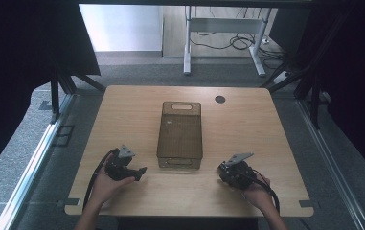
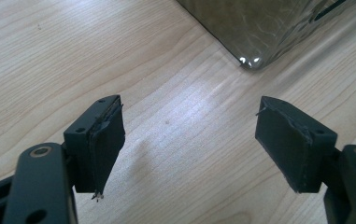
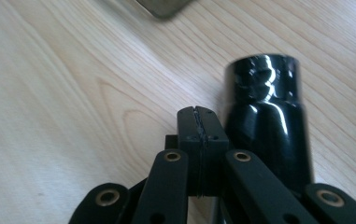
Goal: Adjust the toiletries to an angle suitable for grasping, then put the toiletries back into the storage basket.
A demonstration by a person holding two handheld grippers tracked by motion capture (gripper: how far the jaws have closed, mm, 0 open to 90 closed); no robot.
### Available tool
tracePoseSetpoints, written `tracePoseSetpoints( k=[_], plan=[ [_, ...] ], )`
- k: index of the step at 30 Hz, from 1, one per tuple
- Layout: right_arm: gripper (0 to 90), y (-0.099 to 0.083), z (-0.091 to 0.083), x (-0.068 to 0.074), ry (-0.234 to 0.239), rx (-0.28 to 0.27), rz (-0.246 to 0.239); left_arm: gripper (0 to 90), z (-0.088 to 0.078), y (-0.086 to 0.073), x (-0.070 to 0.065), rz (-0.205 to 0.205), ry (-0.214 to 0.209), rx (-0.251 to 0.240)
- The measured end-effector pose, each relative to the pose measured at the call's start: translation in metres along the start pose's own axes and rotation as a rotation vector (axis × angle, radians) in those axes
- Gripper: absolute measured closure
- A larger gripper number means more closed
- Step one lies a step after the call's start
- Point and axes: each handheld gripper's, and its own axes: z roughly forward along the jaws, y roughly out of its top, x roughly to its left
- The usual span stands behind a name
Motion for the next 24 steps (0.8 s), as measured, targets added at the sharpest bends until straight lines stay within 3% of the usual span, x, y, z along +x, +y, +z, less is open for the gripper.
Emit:
tracePoseSetpoints(
  k=[4,6,7,8,10,11,12,13,17,24],
  plan=[
    [87.2,0.003,-0.009,0.001,0.000,-0.023,-0.007,24.4,-0.002,0.000,0.000,0.000,-0.002,-0.006],
    [82.1,0.008,-0.025,-0.002,-0.026,-0.050,-0.005,24.4,-0.003,0.001,-0.001,0.001,-0.001,-0.009],
    [82.1,0.008,-0.025,-0.002,-0.026,-0.050,-0.005,24.4,-0.003,0.001,-0.001,0.001,-0.001,-0.009],
    [76.2,0.010,-0.032,-0.005,-0.043,-0.059,-0.004,24.4,-0.004,0.001,-0.001,0.001,-0.001,-0.011],
    [67.9,0.011,-0.038,-0.008,-0.058,-0.052,0.001,24.5,-0.003,0.001,-0.001,0.000,-0.001,-0.012],
    [67.9,0.011,-0.038,-0.008,-0.058,-0.052,0.001,24.4,-0.003,0.001,-0.001,0.000,-0.001,-0.012],
    [58.9,0.012,-0.040,-0.010,-0.088,-0.041,-0.001,24.4,-0.002,0.001,-0.001,0.003,-0.003,-0.007],
    [55.8,0.012,-0.041,-0.012,-0.093,-0.039,-0.002,24.4,-0.002,0.001,-0.002,0.002,-0.003,-0.006],
    [40.1,0.017,-0.043,-0.019,-0.080,-0.023,0.026,24.4,-0.001,0.001,-0.003,0.004,-0.003,-0.004],
    [34.2,0.026,-0.042,-0.021,-0.083,0.021,0.015,24.4,-0.003,0.001,-0.002,0.003,-0.006,-0.009]
  ],
)
